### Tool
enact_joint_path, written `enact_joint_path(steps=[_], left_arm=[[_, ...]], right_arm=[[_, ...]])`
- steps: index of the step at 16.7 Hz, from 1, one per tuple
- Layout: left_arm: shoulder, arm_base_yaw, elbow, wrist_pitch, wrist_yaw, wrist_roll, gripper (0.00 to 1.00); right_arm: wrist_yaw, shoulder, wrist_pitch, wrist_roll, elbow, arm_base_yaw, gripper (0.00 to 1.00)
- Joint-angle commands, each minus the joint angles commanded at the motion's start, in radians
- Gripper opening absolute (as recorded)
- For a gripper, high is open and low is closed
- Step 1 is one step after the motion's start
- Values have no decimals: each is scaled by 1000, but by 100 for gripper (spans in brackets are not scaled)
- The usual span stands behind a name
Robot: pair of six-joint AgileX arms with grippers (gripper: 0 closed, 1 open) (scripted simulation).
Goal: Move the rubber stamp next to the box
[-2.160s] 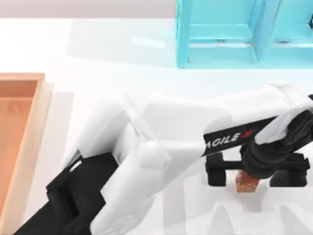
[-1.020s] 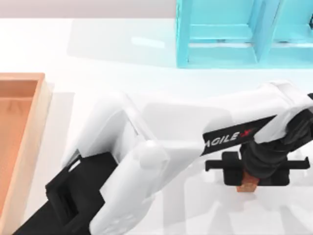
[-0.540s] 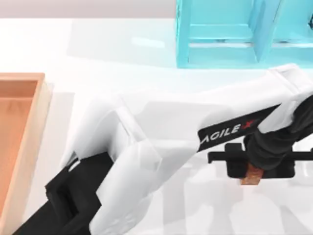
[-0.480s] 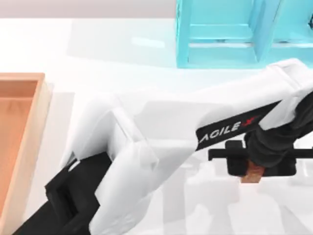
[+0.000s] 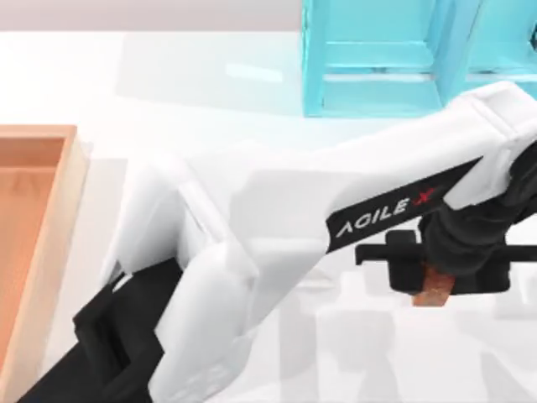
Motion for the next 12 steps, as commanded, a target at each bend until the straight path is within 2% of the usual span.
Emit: enact_joint_path(steps=[5,12], left_arm=[[-176,125,-188,23,6,114,0],[-615,430,-661,81,29,412,0]], right_arm=[[0,0,0,0,0,0,100],[0,0,0,0,0,0,100]])
